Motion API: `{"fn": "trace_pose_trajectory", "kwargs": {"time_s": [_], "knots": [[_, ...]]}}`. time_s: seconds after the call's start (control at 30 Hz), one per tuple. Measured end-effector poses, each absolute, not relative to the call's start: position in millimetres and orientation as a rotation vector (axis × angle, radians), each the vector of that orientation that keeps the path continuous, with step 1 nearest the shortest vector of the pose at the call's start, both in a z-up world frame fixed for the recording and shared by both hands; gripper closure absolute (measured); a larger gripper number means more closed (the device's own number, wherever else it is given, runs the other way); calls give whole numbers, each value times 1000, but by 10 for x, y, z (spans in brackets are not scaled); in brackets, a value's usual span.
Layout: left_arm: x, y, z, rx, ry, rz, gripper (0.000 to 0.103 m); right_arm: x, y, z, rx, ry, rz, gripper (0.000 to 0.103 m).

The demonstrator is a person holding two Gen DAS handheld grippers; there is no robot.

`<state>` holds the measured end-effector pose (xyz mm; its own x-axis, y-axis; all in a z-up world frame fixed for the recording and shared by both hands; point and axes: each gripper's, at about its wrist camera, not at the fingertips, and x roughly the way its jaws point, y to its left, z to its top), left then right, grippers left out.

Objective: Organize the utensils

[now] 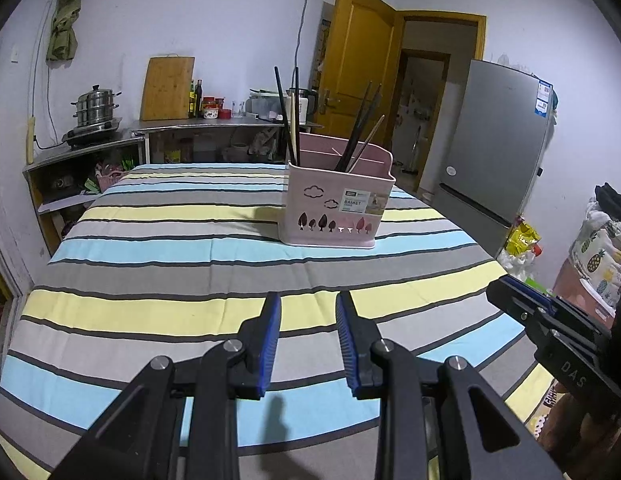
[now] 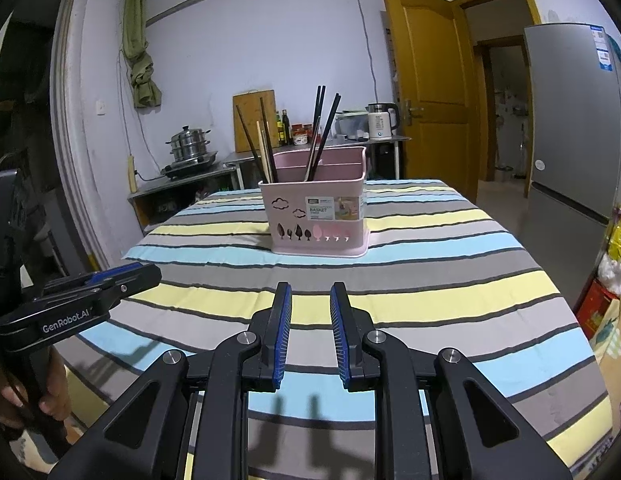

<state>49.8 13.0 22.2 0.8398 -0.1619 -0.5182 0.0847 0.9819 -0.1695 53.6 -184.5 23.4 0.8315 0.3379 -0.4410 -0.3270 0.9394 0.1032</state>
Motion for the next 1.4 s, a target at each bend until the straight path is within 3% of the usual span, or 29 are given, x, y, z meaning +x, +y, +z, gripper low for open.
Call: {"fn": "trace_pose_trajectory", "kwargs": {"time_s": [1.4], "knots": [[493,151,220,-147,566,-140,73,536,-1782,225,5,492,352,83]]}}
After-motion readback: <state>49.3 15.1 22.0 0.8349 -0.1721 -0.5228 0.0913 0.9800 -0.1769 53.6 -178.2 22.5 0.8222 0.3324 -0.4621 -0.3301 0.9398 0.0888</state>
